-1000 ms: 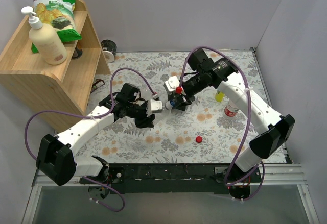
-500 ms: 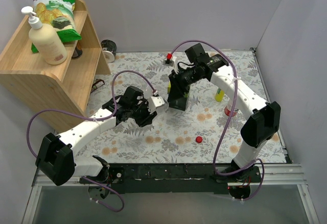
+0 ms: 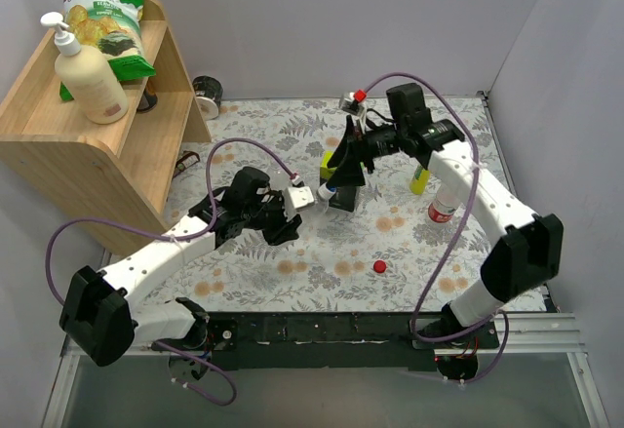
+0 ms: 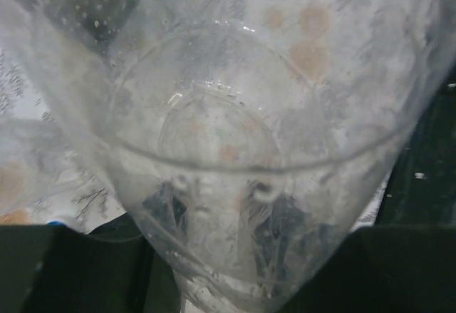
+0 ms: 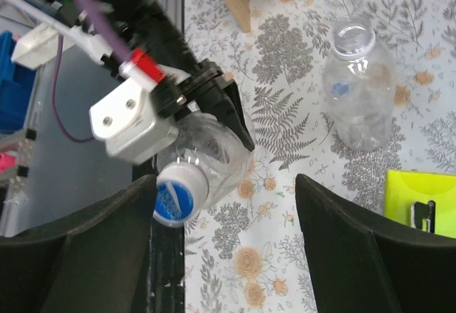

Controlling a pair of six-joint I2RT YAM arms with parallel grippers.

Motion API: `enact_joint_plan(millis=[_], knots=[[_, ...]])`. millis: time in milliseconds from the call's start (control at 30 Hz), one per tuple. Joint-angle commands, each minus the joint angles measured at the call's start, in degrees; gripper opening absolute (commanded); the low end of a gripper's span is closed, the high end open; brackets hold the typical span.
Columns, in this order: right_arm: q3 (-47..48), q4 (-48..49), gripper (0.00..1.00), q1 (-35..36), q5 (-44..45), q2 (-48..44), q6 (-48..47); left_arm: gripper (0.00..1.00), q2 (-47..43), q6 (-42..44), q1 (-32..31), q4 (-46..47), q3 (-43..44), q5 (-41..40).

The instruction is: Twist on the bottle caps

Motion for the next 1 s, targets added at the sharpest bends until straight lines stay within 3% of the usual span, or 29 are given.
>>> enact_joint_plan(millis=[0, 100, 433, 800, 967], knots=[[-10.7, 25.1, 0.86, -0.4, -7.1, -9.7, 2.9, 0.00, -3.7, -1.4, 0.4, 4.7, 0.6, 11.3], [-12.0, 32.3, 0.86, -0.2, -10.3, -10.0, 6.7, 0.00, -3.5, 1.9, 0.5, 2.8, 1.5, 11.9], [-16.4, 39.4, 0.83, 0.6, -13.9, -11.7, 8.9, 0.00, -3.9, 0.5, 1.1, 5.2, 1.3, 12.8], [-22.9, 52.6, 0.61, 0.8, -15.7, -13.6, 20.3, 0.00, -1.6, -0.6, 1.8, 5.2, 2.6, 14.1], [-24.8, 59.1, 0.58, 0.9, -15.5, -13.6, 26.2, 0.00, -0.8, -0.6, 1.8, 5.7, 3.3, 14.2]])
